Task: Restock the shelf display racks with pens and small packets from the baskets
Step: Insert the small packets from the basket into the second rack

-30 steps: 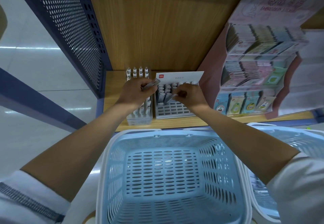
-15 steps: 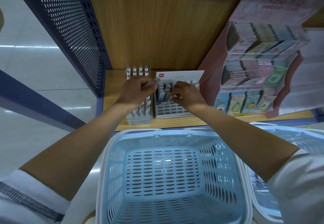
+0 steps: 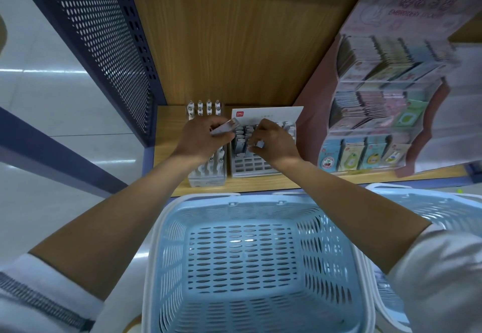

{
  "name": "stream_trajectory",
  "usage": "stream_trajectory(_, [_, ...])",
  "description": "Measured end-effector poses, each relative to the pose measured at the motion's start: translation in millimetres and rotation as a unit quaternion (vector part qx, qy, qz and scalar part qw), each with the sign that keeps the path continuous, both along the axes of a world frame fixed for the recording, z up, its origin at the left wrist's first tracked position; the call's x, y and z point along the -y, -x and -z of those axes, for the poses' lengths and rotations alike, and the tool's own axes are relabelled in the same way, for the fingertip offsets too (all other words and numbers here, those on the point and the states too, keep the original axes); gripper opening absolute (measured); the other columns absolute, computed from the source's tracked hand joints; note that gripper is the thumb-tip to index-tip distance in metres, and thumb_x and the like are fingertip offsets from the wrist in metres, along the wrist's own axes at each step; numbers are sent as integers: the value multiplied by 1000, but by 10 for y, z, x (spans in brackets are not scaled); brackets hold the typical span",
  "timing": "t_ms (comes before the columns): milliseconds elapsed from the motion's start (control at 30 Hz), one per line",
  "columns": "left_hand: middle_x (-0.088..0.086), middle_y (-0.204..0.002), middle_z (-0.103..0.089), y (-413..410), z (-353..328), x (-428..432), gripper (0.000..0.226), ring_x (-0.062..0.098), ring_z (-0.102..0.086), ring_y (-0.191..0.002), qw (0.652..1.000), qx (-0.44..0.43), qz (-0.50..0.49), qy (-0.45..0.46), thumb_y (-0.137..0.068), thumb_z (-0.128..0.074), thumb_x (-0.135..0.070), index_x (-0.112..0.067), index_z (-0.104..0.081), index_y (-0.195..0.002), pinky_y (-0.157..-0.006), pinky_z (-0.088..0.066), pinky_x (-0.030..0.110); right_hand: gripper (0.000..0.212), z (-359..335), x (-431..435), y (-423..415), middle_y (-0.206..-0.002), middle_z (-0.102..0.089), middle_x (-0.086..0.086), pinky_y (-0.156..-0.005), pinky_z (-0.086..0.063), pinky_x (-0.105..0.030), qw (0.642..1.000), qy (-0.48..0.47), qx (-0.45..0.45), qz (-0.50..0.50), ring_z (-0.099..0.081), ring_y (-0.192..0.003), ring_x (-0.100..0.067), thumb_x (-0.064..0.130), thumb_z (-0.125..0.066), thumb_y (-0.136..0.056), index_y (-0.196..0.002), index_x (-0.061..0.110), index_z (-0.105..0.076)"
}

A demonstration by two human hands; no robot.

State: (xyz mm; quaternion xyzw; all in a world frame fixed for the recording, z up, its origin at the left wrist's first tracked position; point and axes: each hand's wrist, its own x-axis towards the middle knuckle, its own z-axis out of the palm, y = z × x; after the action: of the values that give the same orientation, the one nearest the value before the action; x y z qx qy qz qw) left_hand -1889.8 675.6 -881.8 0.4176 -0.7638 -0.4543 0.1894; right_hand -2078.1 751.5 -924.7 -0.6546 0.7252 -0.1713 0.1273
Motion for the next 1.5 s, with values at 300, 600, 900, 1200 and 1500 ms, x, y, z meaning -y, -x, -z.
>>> stream_trajectory(300, [0,-108,-64,166,-186,-139,42,15,-59,-101,999,15,14,-25,-80,-79,-27,-14,-59,-114,-86,-51,33,34,-505,-114,109,-103,-67,-5,-68,-52,-25,963,66,259,-21,-64,-76,-20,8,-74,-80,-111,19,-67])
stream_trajectory(600, [14,-92,-69,297,-294,-191,34,14,-62,-66,975,-81,-59,-200,-87,-69,-6,-3,-59,-119,-58,-48,22,17,-549,-346,323,-84,-67,9,-71,-49,-14,953,68,290,54,-62,-72,0,6,-79,-74,-85,17,-70])
stream_trajectory(900, [14,-91,-69,481,-339,-292,27,19,-66,-72,974,-111,-63,-187,-83,-71,2,-10,-61,-105,-78,-56,32,16,-582,-392,351,-86,-70,7,-76,-51,-17,908,-15,413,70,-65,-77,-2,5,-72,-82,-93,16,-71])
stream_trajectory(1200, [13,-86,-73,566,-258,-269,13,28,-68,-81,998,32,32,-33,-89,-68,-16,-4,-71,-89,-77,-55,39,27,-666,-362,370,-93,-68,8,-81,-54,-25,925,29,372,67,-64,-84,-9,17,-73,-83,-108,25,-65])
stream_trajectory(1500, [2,-148,-44,309,-154,-227,46,23,-27,-141,917,241,153,278,-93,-59,-39,-21,-54,-134,-113,-22,36,11,-653,-259,371,-82,-66,12,-71,-48,-13,964,65,247,68,-61,-72,1,11,-71,-84,-89,21,-68])
